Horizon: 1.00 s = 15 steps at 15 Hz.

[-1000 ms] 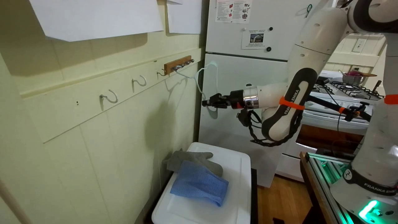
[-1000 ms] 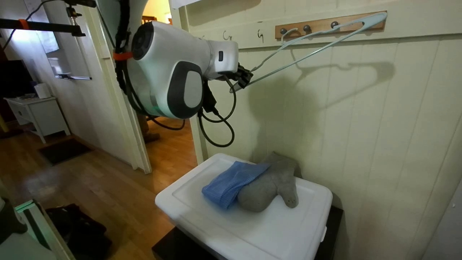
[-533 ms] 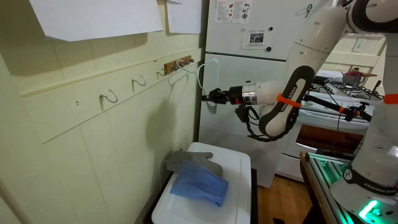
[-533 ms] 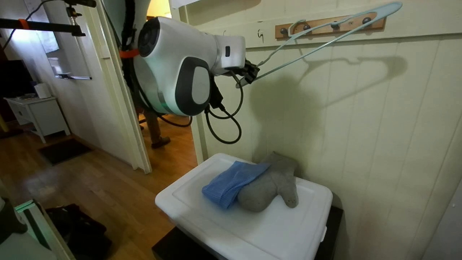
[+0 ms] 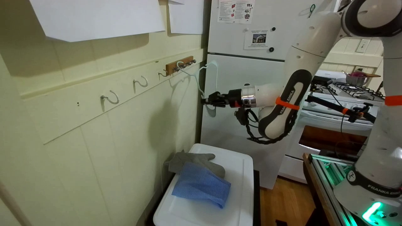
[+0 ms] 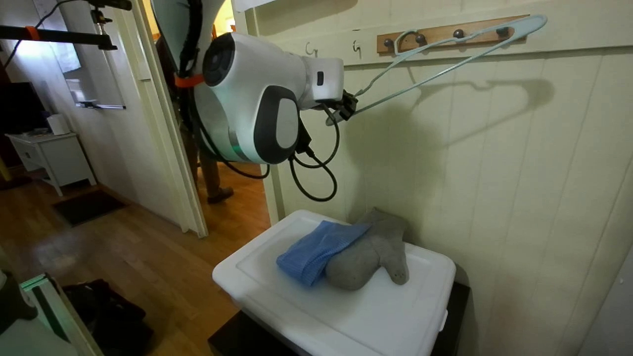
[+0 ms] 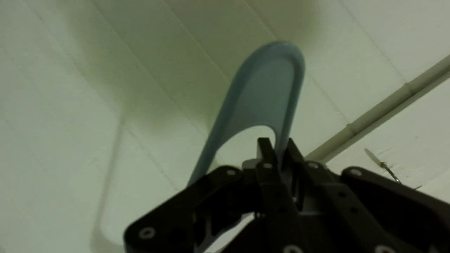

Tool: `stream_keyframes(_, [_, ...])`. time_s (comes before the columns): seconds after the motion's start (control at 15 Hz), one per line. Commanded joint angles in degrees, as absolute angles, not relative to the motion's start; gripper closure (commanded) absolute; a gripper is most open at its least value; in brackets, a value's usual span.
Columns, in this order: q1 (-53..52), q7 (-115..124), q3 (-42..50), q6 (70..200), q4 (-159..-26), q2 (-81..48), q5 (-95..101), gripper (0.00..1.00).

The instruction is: Hook the hanger on the second silver hook from the left

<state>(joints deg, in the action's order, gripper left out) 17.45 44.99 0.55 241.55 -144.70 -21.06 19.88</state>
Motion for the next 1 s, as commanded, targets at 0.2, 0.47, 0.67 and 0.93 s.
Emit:
stream_keyframes(0.2, [19.6, 48.2, 0.4, 242.4, -141.6, -23.4, 23.0, 0.97])
stream_keyframes(0.47, [20.3, 49.2, 0.3, 242.3, -140.1, -25.3, 23.5, 0.97])
stream_keyframes(0.67, [20.5, 49.6, 0.0, 242.0, -138.8, -26.8, 23.7, 0.97])
stream_keyframes(0.93, [20.7, 50.6, -0.7, 241.2, -136.8, -28.4, 24.0, 0.97])
